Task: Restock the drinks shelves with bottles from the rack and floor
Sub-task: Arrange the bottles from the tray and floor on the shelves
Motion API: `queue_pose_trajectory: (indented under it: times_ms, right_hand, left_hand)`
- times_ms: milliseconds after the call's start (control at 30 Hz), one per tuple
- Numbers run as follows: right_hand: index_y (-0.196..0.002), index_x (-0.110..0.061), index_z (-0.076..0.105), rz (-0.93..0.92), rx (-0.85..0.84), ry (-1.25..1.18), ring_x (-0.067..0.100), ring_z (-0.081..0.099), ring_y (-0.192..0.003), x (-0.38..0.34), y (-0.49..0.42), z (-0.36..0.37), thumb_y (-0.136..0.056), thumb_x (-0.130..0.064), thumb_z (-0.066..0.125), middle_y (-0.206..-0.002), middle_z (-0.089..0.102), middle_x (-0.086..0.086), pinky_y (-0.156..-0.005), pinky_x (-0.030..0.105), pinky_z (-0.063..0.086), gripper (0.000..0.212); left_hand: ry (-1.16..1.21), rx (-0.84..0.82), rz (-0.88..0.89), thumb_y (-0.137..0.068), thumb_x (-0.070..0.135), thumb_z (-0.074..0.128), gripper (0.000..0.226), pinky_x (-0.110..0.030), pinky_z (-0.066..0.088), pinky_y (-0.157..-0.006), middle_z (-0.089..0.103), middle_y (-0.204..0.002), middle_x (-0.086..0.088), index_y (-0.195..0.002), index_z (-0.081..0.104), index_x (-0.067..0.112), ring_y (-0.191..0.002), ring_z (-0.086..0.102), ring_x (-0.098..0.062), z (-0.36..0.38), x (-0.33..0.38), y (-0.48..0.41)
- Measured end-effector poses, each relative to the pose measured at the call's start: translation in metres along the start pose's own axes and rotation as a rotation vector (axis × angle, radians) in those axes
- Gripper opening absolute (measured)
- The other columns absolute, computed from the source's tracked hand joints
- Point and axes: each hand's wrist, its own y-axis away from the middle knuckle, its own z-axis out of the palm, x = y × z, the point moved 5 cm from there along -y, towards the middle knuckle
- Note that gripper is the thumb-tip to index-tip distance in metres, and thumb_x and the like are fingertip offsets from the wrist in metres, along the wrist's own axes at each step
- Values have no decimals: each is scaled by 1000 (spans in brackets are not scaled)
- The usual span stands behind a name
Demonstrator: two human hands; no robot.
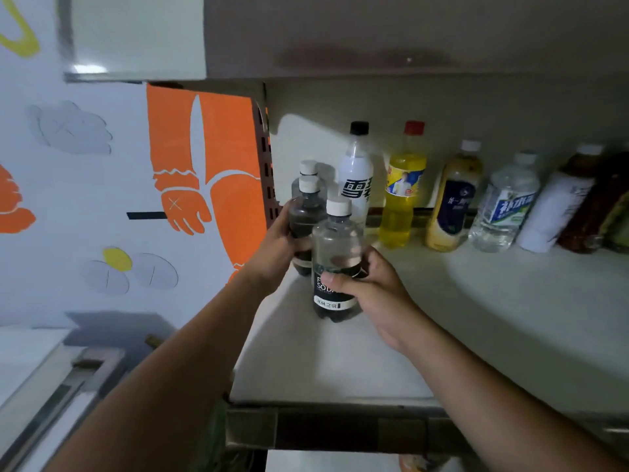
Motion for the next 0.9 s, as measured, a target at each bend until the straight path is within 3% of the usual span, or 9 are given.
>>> queue_pose_trajectory:
  times_ms: [67,100,167,200,233,300,367,567,900]
  right_hand:
    - [-113,-25,61,-8,7,-14,16,73,-93,5,-8,8,-66,-17,84,-103,76,-5,-62,31,57,53]
    - [-115,-26,59,-14,6,-19,13,73,-94,7,-13,12,-66,-18,85,-105,76,-5,-66,28,56,56]
    - [-121,-27,53,-17,23,-53,8,70,-100,8,-21,24,-71,-31,87,-113,72,-6,-79,28,55,61]
    - [-123,-28,49,-8,57,-90,9,67,-107,8,-26,31,-72,-46,81,-121,68,-5,-88,33,54,64]
    - [-126,-29,46,12,105,-142,13,63,-114,8,-30,36,-66,-61,71,-130,62,-2,-98,40,51,72]
    - [-135,-32,44,85,172,-259,21,57,-125,11,-38,42,-53,-81,57,-140,56,1,-108,50,43,96]
    - [-145,-37,42,166,153,-315,27,55,-129,14,-43,49,-53,-90,45,-144,55,3,-109,57,40,106]
    - [-137,-32,56,227,155,-342,26,65,-114,21,-56,51,-90,-76,29,-132,65,6,-104,57,46,70]
    - [-132,-28,61,238,171,-371,26,68,-109,24,-62,49,-95,-69,36,-124,69,7,-102,49,49,61]
  left_hand:
    - [27,-55,-111,-101,-3,37,50,-16,45,-90,51,-141,-14,-150,32,7,-123,53,-23,-3,-4,2]
    - [35,26,-142,-106,5,32,45,-7,39,-93,45,-147,-15,-151,31,5,-129,49,-23,-9,-7,3]
    - [-36,146,-87,-109,15,26,42,2,40,-83,44,-149,-17,-148,36,3,-123,48,-17,-16,-11,9]
    - [10,105,-98,-110,20,23,43,3,40,-81,45,-148,-15,-147,36,4,-119,48,-16,-12,-12,11]
    - [89,40,-119,-110,28,19,47,-2,39,-92,46,-147,-11,-148,36,6,-120,50,-15,-4,-11,14]
    - [364,17,-191,-105,48,14,59,-30,33,-115,50,-146,-8,-147,41,15,-131,51,-19,7,-16,13]
    - [483,66,-244,-102,56,14,64,-42,35,-114,57,-139,-9,-143,47,20,-130,53,-23,9,-20,11]
    - [464,225,-313,-101,60,28,58,-32,52,-84,68,-125,-9,-134,57,23,-111,66,-22,4,-26,7]
    - [504,280,-345,-99,54,40,52,-30,54,-79,71,-116,-12,-129,62,18,-104,70,-25,12,-23,11]
